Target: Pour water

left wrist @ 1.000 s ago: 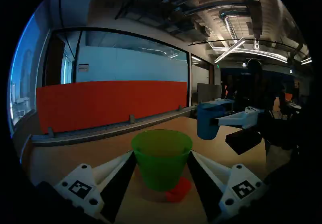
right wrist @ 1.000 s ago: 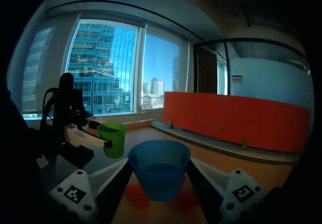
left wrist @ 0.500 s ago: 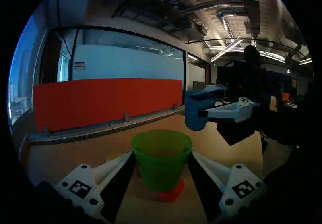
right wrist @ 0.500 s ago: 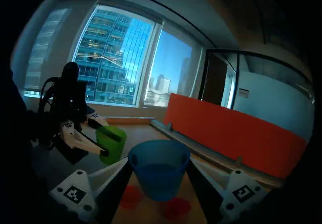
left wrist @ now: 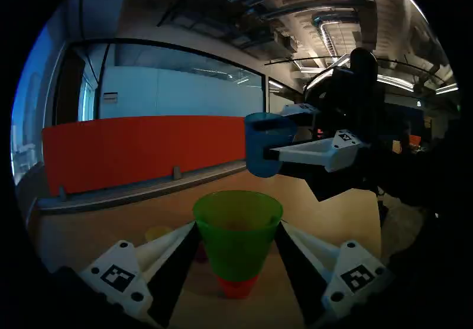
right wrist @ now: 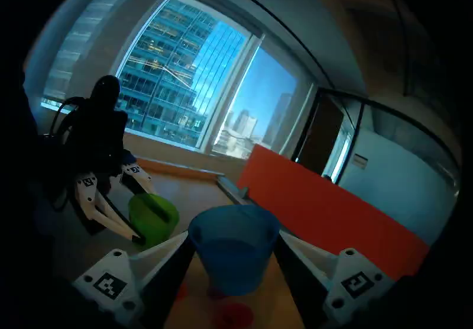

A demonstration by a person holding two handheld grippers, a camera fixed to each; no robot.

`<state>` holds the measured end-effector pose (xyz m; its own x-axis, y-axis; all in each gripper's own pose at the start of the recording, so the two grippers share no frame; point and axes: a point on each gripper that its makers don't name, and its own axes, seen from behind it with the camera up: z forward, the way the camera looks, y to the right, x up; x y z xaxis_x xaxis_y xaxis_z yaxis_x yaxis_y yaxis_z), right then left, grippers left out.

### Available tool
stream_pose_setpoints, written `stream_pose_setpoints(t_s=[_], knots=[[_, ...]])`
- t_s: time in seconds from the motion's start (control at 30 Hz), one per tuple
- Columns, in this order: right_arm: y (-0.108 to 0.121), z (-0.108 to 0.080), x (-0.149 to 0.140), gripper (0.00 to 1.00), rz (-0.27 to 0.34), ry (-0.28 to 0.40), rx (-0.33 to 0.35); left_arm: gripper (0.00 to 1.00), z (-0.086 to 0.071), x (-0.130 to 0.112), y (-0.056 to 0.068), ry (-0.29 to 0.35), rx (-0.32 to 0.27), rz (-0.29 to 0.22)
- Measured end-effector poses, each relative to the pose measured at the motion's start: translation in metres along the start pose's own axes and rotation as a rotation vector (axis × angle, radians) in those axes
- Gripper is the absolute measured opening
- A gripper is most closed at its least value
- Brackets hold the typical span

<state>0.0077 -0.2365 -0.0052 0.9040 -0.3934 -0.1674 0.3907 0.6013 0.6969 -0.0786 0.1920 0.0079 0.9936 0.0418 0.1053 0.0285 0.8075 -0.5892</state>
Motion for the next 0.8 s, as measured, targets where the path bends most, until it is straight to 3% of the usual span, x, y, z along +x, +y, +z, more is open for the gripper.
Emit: stream_pose_setpoints(t_s=[0.8], knots=[[0.017, 0.02, 0.033, 0.9, -0.295, -0.013, -0.028, 0.84, 0.012, 0.004, 0.02, 0.011, -0.039, 0.0]])
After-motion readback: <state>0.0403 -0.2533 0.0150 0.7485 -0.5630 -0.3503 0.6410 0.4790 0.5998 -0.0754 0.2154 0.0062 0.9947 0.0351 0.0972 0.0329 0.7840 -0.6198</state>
